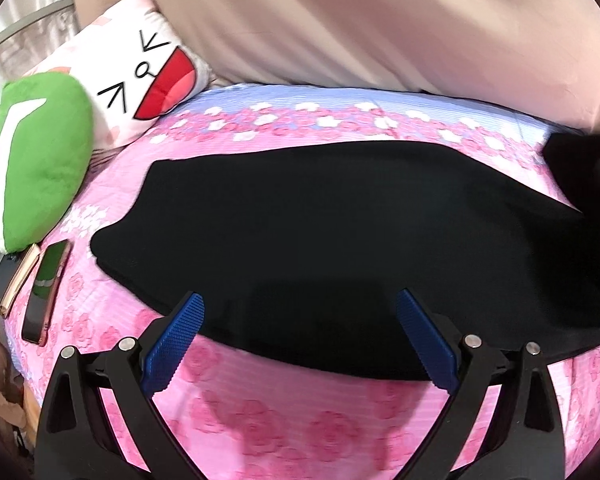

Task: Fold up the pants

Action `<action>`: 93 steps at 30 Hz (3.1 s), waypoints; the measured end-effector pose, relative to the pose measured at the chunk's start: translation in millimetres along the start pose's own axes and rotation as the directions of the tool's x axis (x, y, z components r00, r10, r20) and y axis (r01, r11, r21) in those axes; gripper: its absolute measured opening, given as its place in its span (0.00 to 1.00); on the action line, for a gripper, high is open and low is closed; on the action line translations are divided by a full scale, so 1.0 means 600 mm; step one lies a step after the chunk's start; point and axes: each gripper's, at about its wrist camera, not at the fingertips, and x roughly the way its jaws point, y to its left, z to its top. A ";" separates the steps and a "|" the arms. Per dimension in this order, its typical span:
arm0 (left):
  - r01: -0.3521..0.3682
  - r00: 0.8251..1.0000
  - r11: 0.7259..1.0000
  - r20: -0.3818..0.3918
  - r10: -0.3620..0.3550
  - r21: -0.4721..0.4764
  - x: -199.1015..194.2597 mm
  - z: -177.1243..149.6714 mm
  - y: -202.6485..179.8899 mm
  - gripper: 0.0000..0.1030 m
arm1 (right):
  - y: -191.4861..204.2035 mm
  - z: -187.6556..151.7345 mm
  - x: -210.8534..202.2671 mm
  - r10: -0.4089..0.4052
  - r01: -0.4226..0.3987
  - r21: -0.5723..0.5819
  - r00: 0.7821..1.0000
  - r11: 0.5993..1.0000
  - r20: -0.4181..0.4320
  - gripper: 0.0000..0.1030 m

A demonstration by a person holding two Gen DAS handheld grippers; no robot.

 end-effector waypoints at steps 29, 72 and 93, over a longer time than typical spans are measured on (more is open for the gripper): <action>0.043 0.999 0.999 -0.024 -0.044 -0.026 0.007 -0.018 0.027 0.92 | 0.088 -0.032 0.032 0.119 -0.121 -0.031 0.991 0.992 -0.058 0.13; 0.020 0.994 0.900 -0.084 -0.063 -0.436 0.079 -0.015 0.229 0.93 | -0.248 -0.202 -0.073 -0.098 0.138 0.373 0.987 0.917 -0.125 0.76; -0.044 0.998 0.912 -0.062 0.020 -0.407 0.081 0.020 0.231 0.19 | -0.260 -0.192 -0.155 -0.045 0.022 0.394 0.998 0.919 0.050 0.17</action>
